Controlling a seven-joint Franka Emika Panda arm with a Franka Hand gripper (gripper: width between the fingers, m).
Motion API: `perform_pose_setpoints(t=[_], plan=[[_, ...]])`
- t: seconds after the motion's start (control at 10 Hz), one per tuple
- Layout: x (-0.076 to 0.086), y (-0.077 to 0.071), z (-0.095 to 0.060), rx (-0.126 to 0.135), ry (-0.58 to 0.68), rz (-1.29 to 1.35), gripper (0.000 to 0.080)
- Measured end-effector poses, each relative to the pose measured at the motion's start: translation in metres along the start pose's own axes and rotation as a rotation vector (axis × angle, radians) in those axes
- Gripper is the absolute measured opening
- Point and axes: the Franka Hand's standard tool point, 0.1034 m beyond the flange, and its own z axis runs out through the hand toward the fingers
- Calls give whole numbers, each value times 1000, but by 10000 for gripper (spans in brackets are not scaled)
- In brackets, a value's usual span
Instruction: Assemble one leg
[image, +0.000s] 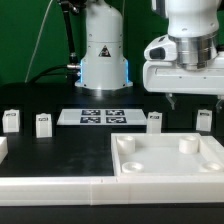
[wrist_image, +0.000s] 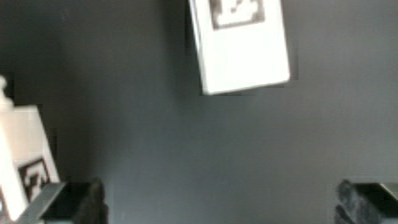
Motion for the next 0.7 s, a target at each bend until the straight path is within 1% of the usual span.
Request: perform_pose_setpoints(t=[0.1,0.2,0.3,0.4,0.5,0.6,0.7], plan=[[-5,-5,2,-9,-64,-3,649],[-9,-5,4,-17,-134,-8,649],[-14,-4,7,-34,-207,-3,649],[-14,-5,10,-38,-241,-12,649],[-17,0,10,-54,-329,-24,649],[-14,4,10,-63,-410,-11,649],[-11,4,12,-65,-452,-2,649]])
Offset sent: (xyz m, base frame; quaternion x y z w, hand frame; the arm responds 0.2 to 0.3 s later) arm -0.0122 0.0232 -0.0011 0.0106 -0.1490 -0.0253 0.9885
